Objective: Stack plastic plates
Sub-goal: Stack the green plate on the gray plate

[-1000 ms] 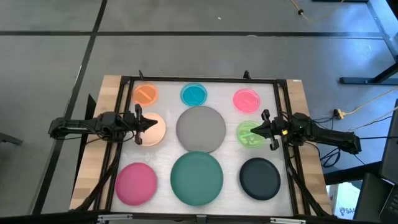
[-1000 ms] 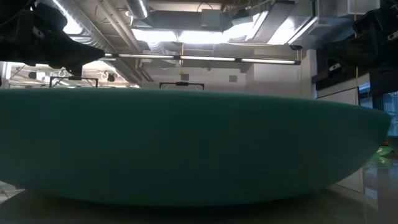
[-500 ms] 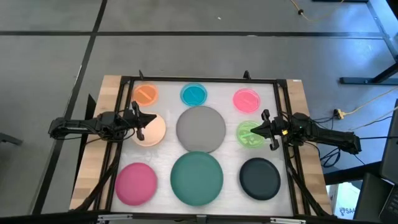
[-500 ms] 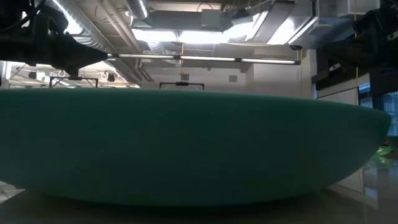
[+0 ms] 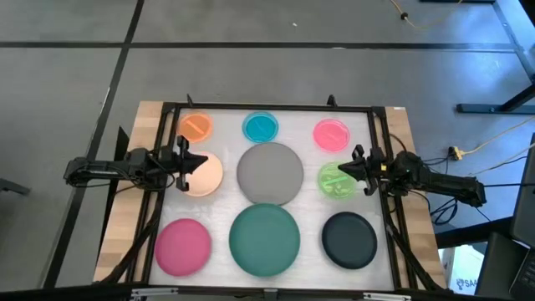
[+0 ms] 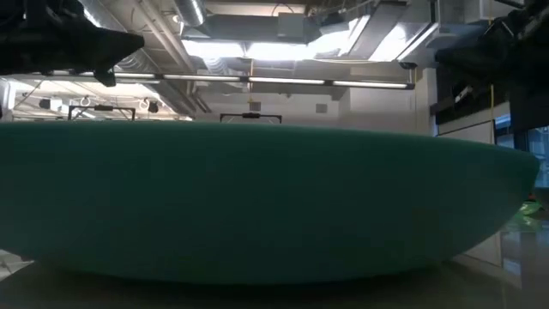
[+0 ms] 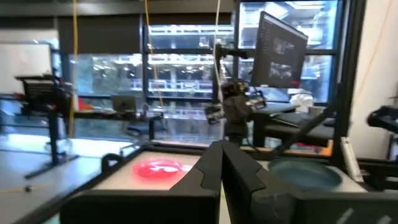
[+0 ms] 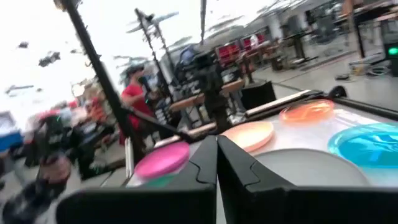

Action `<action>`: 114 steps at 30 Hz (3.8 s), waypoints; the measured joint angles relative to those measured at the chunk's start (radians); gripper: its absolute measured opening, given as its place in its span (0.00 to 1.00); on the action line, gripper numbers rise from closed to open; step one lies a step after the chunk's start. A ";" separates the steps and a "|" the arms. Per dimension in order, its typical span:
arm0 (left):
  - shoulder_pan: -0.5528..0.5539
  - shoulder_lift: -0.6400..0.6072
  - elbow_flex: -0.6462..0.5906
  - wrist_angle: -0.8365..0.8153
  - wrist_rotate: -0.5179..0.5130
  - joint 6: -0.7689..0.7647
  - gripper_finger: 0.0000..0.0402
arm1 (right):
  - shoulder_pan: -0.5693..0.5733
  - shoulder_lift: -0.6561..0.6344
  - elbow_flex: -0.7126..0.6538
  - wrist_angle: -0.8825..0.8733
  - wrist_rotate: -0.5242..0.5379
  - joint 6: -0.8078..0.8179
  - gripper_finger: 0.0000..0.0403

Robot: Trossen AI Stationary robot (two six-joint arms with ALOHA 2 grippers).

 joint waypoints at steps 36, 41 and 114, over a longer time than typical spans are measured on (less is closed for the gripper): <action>0.000 0.052 0.000 0.015 0.019 -0.128 0.00 | 0.300 1.253 0.752 -0.015 0.231 -0.254 0.00; 0.000 0.052 0.000 0.014 0.024 -0.128 0.00 | 0.304 1.346 0.791 -0.011 0.221 -0.153 0.00; 0.000 0.052 0.000 0.022 -0.036 -0.056 0.00 | 0.426 1.596 0.901 -0.312 0.168 0.103 0.00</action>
